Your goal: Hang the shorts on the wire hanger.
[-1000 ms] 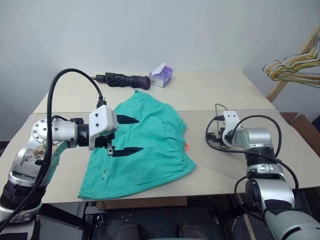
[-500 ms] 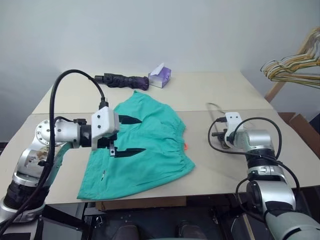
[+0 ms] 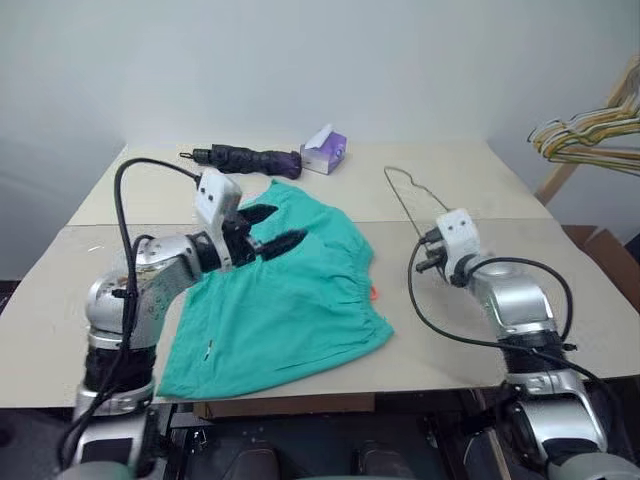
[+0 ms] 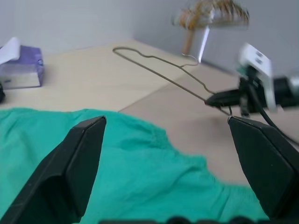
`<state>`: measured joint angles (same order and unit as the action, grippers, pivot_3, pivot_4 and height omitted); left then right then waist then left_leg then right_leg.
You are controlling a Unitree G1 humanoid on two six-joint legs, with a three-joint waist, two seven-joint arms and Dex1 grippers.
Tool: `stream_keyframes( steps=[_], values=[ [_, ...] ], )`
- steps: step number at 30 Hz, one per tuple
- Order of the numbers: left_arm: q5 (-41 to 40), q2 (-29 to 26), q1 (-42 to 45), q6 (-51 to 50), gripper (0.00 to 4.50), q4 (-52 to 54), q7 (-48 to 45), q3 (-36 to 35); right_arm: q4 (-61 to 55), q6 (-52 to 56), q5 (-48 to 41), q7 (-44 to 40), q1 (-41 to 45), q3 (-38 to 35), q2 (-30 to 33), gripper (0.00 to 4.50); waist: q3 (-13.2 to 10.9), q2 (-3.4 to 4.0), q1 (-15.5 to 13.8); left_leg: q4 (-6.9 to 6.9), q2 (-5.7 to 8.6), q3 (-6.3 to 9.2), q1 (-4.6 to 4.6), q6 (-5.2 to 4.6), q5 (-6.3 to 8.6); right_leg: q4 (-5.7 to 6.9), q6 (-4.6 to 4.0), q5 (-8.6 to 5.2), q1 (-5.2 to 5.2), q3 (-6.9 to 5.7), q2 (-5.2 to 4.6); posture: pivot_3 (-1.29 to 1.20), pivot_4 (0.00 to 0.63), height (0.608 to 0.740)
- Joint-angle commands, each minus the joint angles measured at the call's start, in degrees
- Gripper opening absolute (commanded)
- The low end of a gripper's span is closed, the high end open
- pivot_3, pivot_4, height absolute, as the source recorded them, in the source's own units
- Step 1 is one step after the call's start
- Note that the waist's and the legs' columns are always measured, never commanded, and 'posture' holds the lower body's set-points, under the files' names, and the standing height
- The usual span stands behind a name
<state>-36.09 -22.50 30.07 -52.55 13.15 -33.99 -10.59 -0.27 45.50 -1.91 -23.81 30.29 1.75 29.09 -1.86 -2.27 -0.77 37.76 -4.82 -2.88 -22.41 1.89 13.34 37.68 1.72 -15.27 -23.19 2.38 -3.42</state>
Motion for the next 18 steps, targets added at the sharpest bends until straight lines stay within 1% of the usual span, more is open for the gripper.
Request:
stream_keyframes(
  steps=[1, 2, 5, 7, 10, 14, 18],
  values=[
    [-9.6, 7.2, 2.3, -4.3, 4.50, 0.1, 8.0, -7.2, -11.3, -8.4, -1.7, -5.6, -2.4, 0.9, 2.5, 0.02, 0.0, 0.00, 0.0, 0.01, 0.00, 0.00, 0.01, 0.00, 0.00, 0.00, 0.00, 0.00, 0.02, 0.00, 0.00, 0.10, 0.000, 0.740],
    [-12.3, 10.1, 3.0, -4.6, 4.50, -0.4, 10.9, -9.4, -13.8, -10.6, -2.4, -7.0, -3.4, 1.0, 2.7, 0.02, 0.0, -0.01, 0.0, 0.01, 0.00, 0.02, 0.00, 0.00, 0.00, -0.03, 0.01, 0.01, 0.04, -0.02, 0.00, 0.10, 0.000, 0.740],
    [-18.5, 16.2, 4.6, -4.0, 4.50, -2.0, 17.3, -14.0, -19.4, -15.5, -4.5, -10.1, -5.5, 0.9, 2.6, 0.02, 0.0, -0.02, 0.2, 0.03, 0.01, 0.03, 0.03, 0.00, 0.00, 0.00, 0.01, 0.02, 0.06, -0.01, 0.01, 0.09, 0.000, 0.740],
    [-21.2, 18.4, 5.1, -2.9, 4.50, -2.6, 19.5, -15.4, -21.5, -17.4, -5.4, -11.6, -6.4, 1.3, 2.7, 0.02, 0.0, -0.02, 0.1, 0.04, 0.02, 0.06, 0.09, 0.00, 0.00, 0.01, 0.00, 0.02, 0.12, -0.02, 0.01, 0.09, 0.000, 0.740],
    [-24.6, 19.1, 5.2, -2.4, 4.50, -2.0, 20.2, -15.7, -23.5, -19.1, -5.9, -13.0, -7.4, 1.9, 2.7, 0.02, 0.0, -0.03, 0.0, 0.04, 0.04, 0.06, 0.10, 0.00, 0.00, -0.01, 0.00, 0.03, 0.14, -0.02, 0.00, 0.09, 0.000, 0.740],
    [-30.1, 19.9, 6.3, -0.5, 4.50, -3.6, 23.8, -17.7, -24.3, -22.7, -6.2, -14.3, -8.6, 2.5, 2.2, 0.02, 0.0, -0.04, -0.2, 0.05, 0.05, 0.07, 0.10, 0.00, 0.00, -0.04, -0.01, 0.03, 0.16, -0.03, 0.00, 0.09, 0.000, 0.740],
    [-31.0, 18.8, 6.3, 1.0, 4.50, -3.9, 24.1, -16.6, -24.7, -24.2, -5.9, -14.7, -9.0, 3.9, 1.9, 0.02, 0.0, -0.04, -0.3, 0.06, 0.06, 0.08, 0.11, 0.01, 0.00, -0.03, -0.01, 0.03, 0.17, -0.03, 0.00, 0.09, 0.000, 0.740]
  ],
)
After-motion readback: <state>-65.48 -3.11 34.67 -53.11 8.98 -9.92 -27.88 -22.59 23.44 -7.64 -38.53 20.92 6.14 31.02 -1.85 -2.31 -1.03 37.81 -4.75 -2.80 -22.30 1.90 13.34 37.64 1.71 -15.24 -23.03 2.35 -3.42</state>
